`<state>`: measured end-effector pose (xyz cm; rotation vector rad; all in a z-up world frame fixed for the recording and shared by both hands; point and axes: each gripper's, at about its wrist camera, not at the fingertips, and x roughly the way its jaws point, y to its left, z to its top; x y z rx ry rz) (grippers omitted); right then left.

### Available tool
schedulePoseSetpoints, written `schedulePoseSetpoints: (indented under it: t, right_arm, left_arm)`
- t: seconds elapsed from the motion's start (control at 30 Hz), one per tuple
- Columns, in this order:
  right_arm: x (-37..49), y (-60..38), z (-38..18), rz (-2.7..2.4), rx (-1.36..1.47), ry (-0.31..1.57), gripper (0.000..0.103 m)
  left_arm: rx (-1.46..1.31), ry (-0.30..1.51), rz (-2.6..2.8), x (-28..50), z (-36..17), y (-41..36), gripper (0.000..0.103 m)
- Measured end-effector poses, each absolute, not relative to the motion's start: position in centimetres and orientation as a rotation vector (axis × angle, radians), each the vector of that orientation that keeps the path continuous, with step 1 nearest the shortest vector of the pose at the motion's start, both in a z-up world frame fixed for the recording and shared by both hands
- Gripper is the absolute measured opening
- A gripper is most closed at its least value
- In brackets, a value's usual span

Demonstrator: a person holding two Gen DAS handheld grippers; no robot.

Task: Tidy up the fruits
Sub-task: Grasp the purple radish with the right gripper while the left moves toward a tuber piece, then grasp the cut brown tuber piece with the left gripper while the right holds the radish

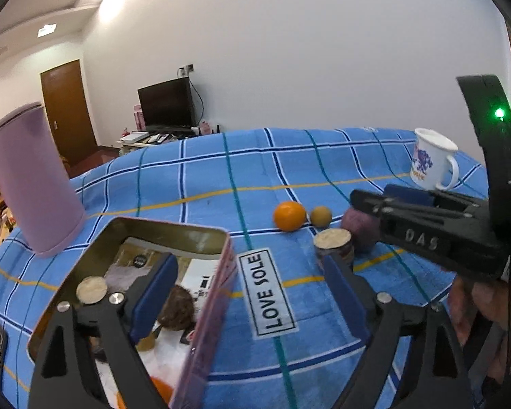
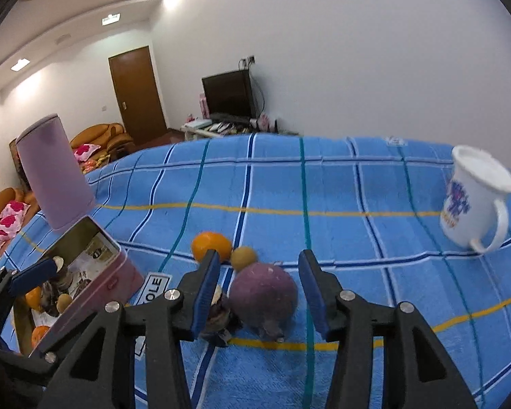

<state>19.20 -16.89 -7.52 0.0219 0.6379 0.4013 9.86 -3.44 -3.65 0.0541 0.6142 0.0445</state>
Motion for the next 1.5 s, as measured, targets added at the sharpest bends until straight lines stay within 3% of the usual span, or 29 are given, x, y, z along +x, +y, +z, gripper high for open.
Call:
schedulePoseSetpoints:
  t: [0.17,0.33,0.87,0.97,1.5]
  right_arm:
    - [20.0,-16.5,-8.9,0.4,0.017,0.701,0.051]
    - [20.7,-17.1,-9.7,0.368,0.034,0.736,0.066]
    - [21.3,-18.7,-10.9,0.459,0.147,0.814,0.061]
    - [20.9,-19.1,-10.9,0.489,0.169,0.823,0.054]
    - [17.9,-22.0,-9.0,0.305,0.095,0.674,0.054]
  left_arm:
    - [0.076,0.627,0.053,10.8,-4.2,-3.9,0.09]
    - [0.076,0.639,0.065,11.5,-4.5,-3.8,0.09]
    - [0.077,0.653,-0.009,12.5,-5.2,-6.0,0.09]
    - [0.079,0.656,-0.014,12.6,-5.2,-6.2,0.09]
    - [0.102,0.718,-0.097,14.5,-6.1,-8.5,0.087]
